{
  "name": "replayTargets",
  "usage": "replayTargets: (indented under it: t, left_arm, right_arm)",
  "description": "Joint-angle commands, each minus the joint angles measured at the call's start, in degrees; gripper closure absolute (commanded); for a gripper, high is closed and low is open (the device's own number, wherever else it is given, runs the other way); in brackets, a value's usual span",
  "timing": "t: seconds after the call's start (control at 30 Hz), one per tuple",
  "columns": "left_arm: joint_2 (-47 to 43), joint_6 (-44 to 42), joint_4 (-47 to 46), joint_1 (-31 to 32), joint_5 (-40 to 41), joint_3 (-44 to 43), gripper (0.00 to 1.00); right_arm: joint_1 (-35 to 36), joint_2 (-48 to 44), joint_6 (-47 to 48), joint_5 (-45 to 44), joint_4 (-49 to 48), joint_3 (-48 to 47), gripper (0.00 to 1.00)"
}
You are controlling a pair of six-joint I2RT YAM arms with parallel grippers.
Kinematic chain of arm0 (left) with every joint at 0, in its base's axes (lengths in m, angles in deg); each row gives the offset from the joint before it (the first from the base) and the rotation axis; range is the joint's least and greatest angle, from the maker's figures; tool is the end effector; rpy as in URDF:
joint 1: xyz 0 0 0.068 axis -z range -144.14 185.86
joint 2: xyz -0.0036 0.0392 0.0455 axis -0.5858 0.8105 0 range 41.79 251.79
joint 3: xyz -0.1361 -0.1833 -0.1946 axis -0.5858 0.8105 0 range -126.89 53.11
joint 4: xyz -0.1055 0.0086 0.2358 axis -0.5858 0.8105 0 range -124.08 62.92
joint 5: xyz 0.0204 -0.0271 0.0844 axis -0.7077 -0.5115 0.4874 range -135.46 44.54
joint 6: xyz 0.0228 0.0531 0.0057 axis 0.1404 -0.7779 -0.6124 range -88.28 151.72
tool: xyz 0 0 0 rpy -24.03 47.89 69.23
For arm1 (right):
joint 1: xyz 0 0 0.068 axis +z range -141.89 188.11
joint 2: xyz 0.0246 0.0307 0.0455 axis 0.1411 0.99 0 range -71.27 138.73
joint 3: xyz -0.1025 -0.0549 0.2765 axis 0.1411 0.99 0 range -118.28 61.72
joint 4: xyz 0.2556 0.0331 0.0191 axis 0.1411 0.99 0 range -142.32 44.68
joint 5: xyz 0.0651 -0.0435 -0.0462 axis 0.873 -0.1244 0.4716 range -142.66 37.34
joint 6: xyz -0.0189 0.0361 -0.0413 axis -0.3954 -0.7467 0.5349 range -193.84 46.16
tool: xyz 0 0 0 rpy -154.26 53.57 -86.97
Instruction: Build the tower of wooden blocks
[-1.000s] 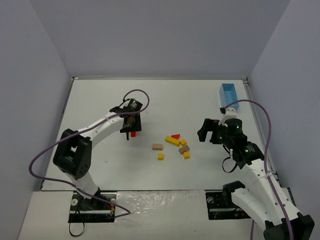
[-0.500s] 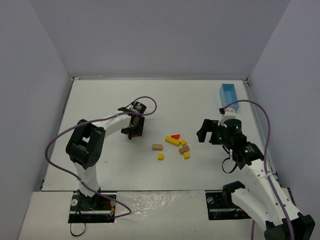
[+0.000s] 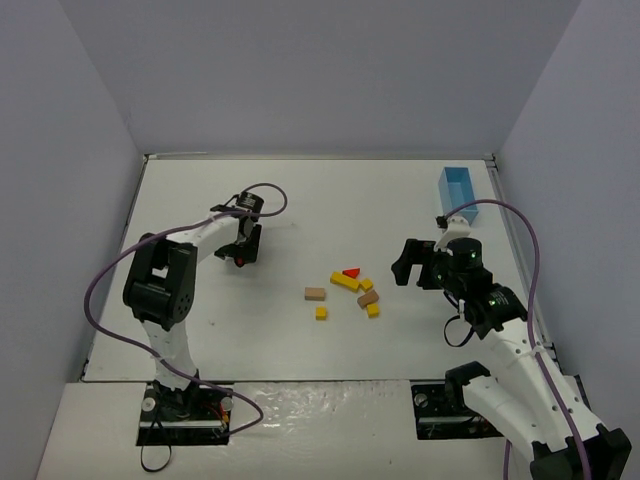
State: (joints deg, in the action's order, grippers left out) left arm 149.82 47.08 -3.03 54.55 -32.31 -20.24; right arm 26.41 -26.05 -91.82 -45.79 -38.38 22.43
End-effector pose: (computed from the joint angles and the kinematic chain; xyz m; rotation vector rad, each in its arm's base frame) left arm 0.3729 -0.1162 0.1986 0.0116 2.6692 0.1261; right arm 0.1594 0.0580 0.3163 -0.0877 1.9503 0.5375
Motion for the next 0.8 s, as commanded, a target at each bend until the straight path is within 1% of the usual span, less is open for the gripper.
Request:
replayTargets:
  t: [0.0,0.13,0.5,0.57,0.67,0.77]
  left_arm:
    - [-0.51,-3.4,1.59,-4.7,2.15,-2.88,0.48]
    - [0.51,-4.58,1.66,-7.67,3.12,-4.26,0.48]
    - [0.99,-7.05,1.45,-14.29,2.33,-6.57,0.47]
    - [-1.17,-6.3,1.21,-15.58,0.88,-5.55,0.47]
    - [-4.68,-5.18,1.76,-15.6,-1.53,-3.66,0.47]
    - [-9.82,-2.22,2.09,-15.24,-6.0,-1.91,0.47]
  right_arm:
    - [0.75,-0.43,0.19,0.6,-3.42,-0.09,0.0]
    - [1.09,-0.71,0.22,0.62,-3.46,-0.02,0.0]
    - [2.27,-0.48,0.13,0.33,-3.47,-0.08,0.0]
    - [2.27,-0.33,0.05,0.21,-3.47,0.0,0.0]
    - [2.19,0.05,0.05,0.08,-3.47,-0.09,0.0]
    - [2.27,0.39,0.14,0.25,-3.39,-0.17,0.0]
